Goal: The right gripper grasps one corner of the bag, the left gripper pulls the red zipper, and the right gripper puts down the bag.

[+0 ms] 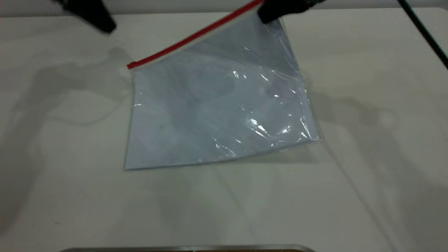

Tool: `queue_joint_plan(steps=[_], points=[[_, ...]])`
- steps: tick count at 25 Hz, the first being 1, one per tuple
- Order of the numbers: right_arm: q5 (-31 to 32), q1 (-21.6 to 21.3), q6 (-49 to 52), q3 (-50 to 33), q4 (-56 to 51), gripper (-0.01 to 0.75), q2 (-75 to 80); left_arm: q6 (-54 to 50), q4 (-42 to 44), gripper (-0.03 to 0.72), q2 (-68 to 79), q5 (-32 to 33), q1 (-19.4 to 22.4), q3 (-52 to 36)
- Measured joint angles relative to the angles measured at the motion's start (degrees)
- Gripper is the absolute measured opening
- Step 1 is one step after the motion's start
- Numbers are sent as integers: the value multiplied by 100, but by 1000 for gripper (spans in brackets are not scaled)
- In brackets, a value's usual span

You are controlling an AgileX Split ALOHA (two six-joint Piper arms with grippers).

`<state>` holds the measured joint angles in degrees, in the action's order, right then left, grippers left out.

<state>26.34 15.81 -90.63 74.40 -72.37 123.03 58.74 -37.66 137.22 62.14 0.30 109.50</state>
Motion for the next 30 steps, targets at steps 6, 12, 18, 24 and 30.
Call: queue_joint_plan(steps=[6,12,18,24,30], points=[[-1550,-60,911,0,-90,345,593,101,-1364,286,-987,477,2,0],[242,-375,1885,0,464,425,691,231,-2092,287,-2074,477,2,0],[2867,-473,3578,0,1985,427,134,-573,-1611,287,-3257,477,2,0],[4078,-485,4933,0,2630,402,-975,-2445,174,287,-4521,477,2,-6],[4215,-485,6182,0,3891,365,-2641,-3515,2047,287,-6127,477,2,-613]])
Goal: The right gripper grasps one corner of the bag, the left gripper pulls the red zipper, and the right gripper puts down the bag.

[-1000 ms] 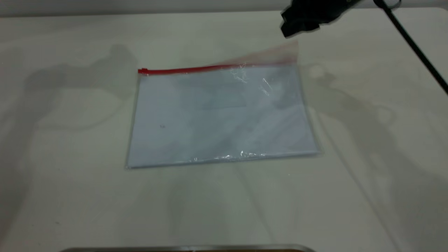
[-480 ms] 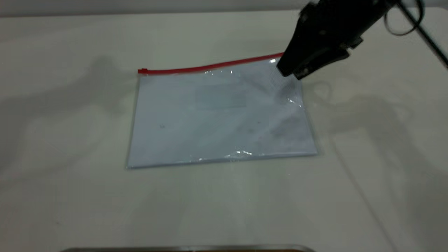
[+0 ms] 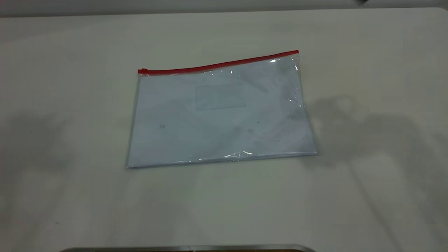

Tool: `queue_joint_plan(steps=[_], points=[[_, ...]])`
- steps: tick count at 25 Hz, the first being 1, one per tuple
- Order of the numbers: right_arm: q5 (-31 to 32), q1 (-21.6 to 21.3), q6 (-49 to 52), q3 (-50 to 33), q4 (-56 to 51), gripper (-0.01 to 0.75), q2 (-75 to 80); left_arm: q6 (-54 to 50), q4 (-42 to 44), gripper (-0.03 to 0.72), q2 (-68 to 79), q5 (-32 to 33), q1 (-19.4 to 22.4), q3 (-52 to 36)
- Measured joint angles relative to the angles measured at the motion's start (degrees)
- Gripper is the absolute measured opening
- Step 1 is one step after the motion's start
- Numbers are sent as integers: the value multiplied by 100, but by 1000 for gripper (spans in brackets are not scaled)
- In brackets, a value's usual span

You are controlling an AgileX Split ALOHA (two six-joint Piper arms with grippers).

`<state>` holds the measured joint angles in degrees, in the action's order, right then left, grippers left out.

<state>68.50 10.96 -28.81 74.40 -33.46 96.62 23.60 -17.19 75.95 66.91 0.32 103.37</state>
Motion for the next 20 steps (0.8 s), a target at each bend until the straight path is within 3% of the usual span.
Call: queue_joint_plan(steps=[7,12,16,20], points=[[191,0,1368,0,1550,361,-2206,-596,797,287,-1773,0,0,-1776],[226,0,1774,-163,1958,361,-3484,-952,955,287,-2690,0,0,-3419],[226,0,1997,-1070,1975,361,-4376,-1242,964,287,-3324,0,0,-4827],[226,0,2098,-2502,2482,361,-5248,-1301,969,287,-3930,0,0,-6035]])
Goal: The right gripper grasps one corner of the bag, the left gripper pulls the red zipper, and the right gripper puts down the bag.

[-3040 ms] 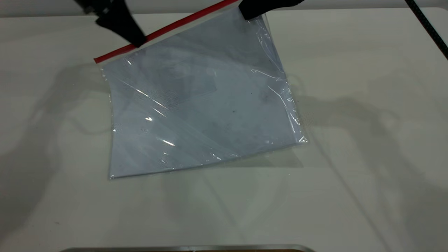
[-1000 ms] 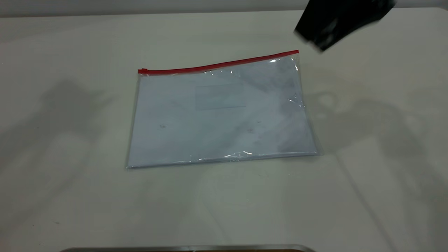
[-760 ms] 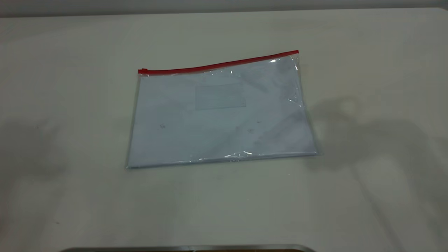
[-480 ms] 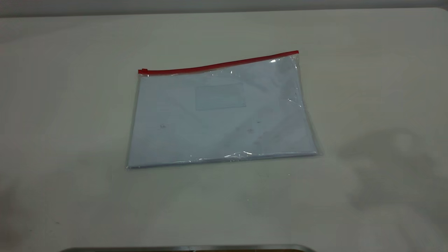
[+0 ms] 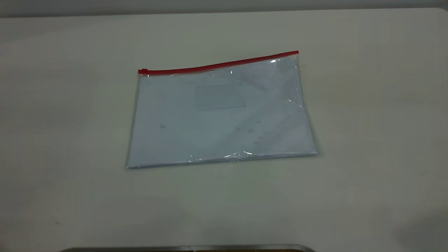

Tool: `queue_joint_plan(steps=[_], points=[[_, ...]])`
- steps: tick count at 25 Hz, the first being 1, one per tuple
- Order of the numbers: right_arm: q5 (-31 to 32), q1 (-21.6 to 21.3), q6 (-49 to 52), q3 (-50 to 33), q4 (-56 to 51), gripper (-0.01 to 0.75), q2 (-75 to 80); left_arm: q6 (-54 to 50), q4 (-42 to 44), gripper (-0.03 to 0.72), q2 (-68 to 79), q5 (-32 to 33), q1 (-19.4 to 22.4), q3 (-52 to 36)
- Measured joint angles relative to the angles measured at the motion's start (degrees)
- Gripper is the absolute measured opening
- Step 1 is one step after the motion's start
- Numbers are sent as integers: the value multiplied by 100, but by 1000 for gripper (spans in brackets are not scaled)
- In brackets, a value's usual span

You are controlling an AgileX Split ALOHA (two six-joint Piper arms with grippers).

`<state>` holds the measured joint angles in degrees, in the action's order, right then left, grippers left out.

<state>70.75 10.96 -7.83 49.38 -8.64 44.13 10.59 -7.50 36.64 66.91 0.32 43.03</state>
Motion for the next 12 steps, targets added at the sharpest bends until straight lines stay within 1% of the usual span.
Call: queue_joint_plan(steps=[2,6,9,12], points=[[-34,0,229,-766,369,361,-394,-43,-1,293,-322,0,0,-512],[-535,0,605,-2013,677,361,-1092,-231,-1,340,-906,0,0,-1202],[-705,0,651,-2170,695,361,-1387,-287,6,388,-1345,-34,0,-1328],[-738,0,657,-2181,695,361,-1541,-255,6,406,-1713,-138,0,-1463]])
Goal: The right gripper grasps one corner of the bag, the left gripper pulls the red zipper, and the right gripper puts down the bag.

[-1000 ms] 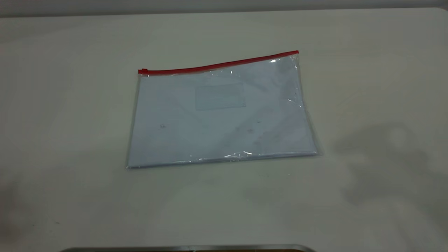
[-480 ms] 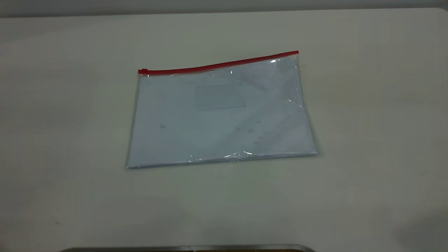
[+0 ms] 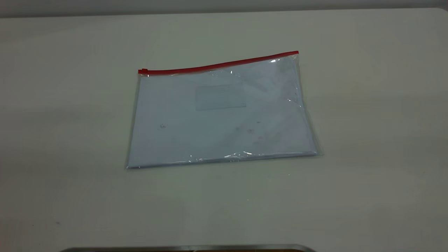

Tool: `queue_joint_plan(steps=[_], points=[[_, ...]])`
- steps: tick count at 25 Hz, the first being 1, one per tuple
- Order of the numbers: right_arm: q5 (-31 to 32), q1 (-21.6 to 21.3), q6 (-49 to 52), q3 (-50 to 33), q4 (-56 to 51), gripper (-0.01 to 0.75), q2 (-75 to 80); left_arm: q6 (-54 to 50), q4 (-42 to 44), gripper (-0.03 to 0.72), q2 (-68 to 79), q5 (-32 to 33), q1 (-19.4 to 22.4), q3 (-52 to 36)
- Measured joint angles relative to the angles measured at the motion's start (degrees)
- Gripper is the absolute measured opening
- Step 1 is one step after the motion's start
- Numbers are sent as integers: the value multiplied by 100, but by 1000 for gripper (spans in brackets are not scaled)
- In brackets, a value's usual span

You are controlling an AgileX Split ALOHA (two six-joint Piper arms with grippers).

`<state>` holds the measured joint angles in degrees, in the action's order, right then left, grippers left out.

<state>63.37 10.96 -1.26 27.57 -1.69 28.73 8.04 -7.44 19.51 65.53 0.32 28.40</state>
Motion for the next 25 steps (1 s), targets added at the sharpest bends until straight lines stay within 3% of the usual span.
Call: queue_joint_plan(steps=[17,25], points=[[-5,-11,4,0,0,361,-163,84,4,407,-275,-76,0,-42],[22,-937,6,0,-19,361,-1815,84,4,409,-1172,-82,154,-42]])
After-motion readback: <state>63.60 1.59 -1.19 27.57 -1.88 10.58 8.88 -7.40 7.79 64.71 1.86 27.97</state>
